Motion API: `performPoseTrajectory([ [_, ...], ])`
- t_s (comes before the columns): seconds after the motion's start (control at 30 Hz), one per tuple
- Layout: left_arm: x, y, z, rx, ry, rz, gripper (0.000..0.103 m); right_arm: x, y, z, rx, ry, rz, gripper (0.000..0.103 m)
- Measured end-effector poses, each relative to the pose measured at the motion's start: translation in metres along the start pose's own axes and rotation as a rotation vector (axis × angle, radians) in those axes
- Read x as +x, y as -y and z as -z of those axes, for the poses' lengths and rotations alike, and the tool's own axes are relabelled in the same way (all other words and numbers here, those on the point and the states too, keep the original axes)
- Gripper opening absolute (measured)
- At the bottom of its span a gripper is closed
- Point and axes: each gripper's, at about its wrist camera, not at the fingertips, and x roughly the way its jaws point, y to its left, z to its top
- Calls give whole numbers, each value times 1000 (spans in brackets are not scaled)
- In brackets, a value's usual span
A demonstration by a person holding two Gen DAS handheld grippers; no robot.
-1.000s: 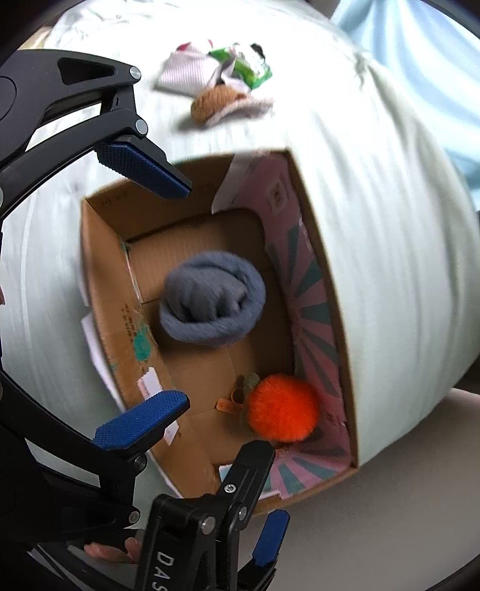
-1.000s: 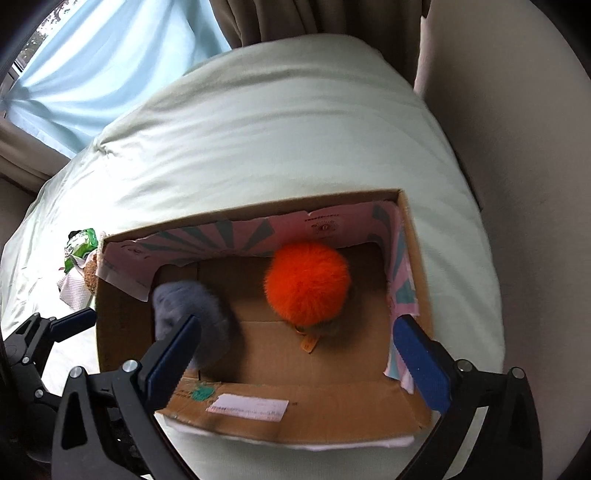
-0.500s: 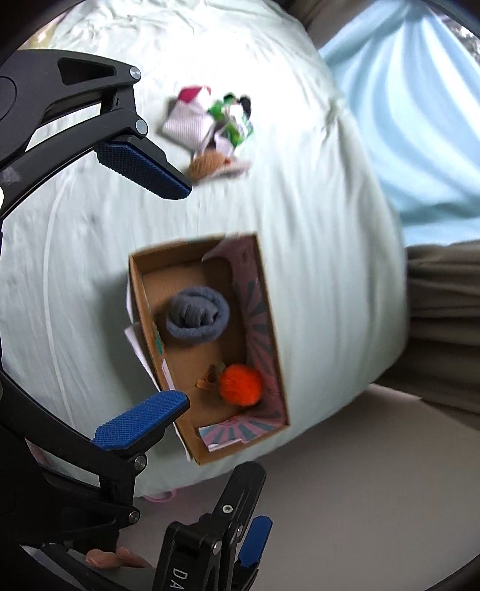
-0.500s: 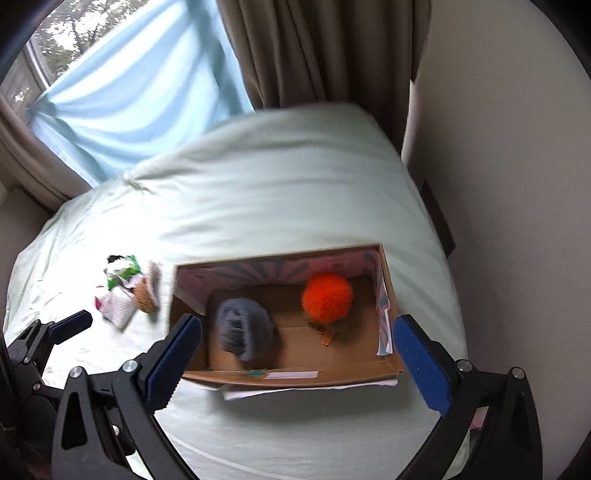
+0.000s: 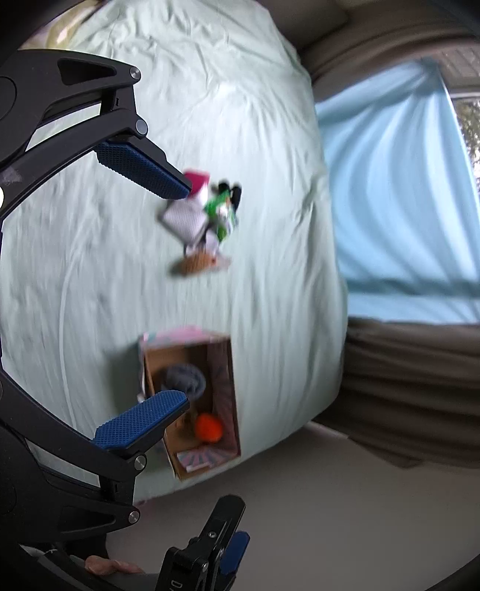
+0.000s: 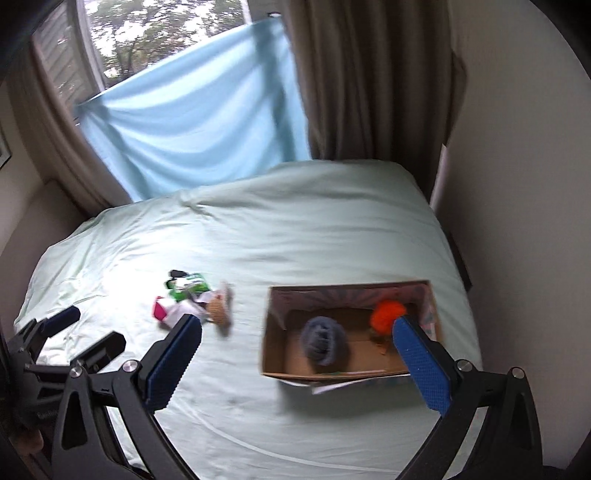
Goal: Organize soft objects
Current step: 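Grasp the green wipe pack with left tool while right tool grasps the brown plush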
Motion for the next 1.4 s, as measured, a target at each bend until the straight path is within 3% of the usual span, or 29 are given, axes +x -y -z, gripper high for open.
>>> performPoseTrajectory([
  [0.3, -27, -113, -4, 12, 39, -22, 103, -6, -95, -1, 1, 56, -12, 103],
  [0.6, 19, -198, -26, 70, -10, 73, 103, 31, -168, -3, 48, 25, -17, 103],
  [0.7, 44, -207, -35, 103, -19, 64, 103, 52, -184, -3, 55, 2, -6, 103],
  [0.97, 129, -222, -64, 144, -122, 169, 103, 109, -199, -5, 84, -61, 0, 103],
  [1.1, 183, -216, -77, 171, -197, 201, 103, 143, -191, -6, 117, -89, 14, 103],
  [1.4, 306, -182, -89, 309, -378, 197, 97, 231, -169, -3, 146, -156, 35, 103],
])
